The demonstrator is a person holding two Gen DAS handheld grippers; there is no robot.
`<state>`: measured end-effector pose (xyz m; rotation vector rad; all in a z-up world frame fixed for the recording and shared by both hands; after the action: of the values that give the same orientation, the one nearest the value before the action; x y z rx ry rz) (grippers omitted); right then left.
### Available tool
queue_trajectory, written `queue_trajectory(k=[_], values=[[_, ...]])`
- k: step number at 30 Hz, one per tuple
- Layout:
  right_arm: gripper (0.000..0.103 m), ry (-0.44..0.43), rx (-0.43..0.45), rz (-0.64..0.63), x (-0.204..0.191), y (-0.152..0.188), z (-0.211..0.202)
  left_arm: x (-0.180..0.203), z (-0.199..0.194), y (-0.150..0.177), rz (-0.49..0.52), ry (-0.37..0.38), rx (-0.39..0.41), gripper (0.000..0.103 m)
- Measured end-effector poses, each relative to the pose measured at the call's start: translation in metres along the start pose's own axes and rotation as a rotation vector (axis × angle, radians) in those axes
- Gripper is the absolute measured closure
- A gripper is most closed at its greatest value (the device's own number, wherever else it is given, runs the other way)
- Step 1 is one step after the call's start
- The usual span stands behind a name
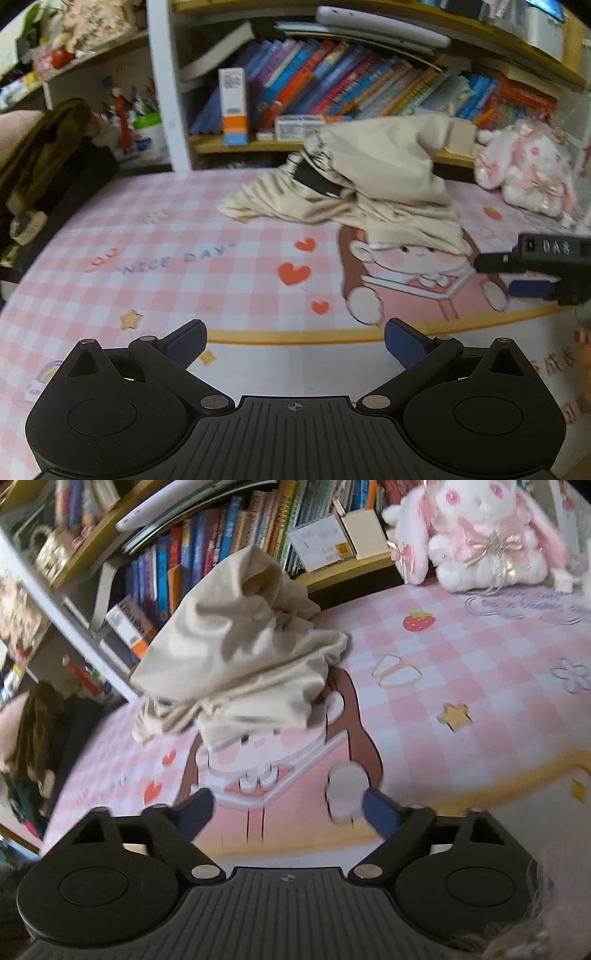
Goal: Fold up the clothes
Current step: 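Grasp the crumpled cream T-shirt with the right gripper and lift it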
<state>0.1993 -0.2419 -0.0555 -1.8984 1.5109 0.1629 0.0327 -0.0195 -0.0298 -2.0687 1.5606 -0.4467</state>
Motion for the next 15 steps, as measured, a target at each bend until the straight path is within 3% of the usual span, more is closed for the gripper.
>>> queue_trajectory(k=[2,6,12,13,14,15], values=[[0.031,-0.023,-0.013,0.020,0.003,-0.016,0.010,-0.003,-0.002,-0.001,-0.009,-0.020,0.007,0.000],[0.039,-0.029,-0.039,0.053,0.005,-0.041,0.030,-0.011,-0.008,0.001,-0.024,-0.048,0.020,0.000],[0.056,-0.038,-0.061,0.050,-0.003,-0.055,0.053,-0.022,-0.015,0.002,-0.036,-0.067,0.036,0.000],[0.066,-0.037,-0.063,0.055,-0.004,-0.057,0.057,-0.024,-0.015,0.001,-0.036,-0.069,0.038,0.000],[0.083,-0.034,-0.068,0.066,-0.004,-0.057,0.060,-0.025,-0.015,0.001,-0.036,-0.072,0.040,0.000],[0.090,-0.032,-0.071,0.078,-0.004,-0.057,0.062,-0.026,-0.015,0.000,-0.037,-0.073,0.040,0.000]])
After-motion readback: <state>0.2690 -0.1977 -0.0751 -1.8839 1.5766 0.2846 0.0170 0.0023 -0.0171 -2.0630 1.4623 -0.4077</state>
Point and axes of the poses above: each gripper's, at about its wrist camera, not at the fingertips, and z roughly the way its jaws point, x to its right, y to its underside, the point moved 5 cm from there along z, roughly the way its jaws point, and after that the axes turned 12 degrees about -x, right-handed, at the moved point
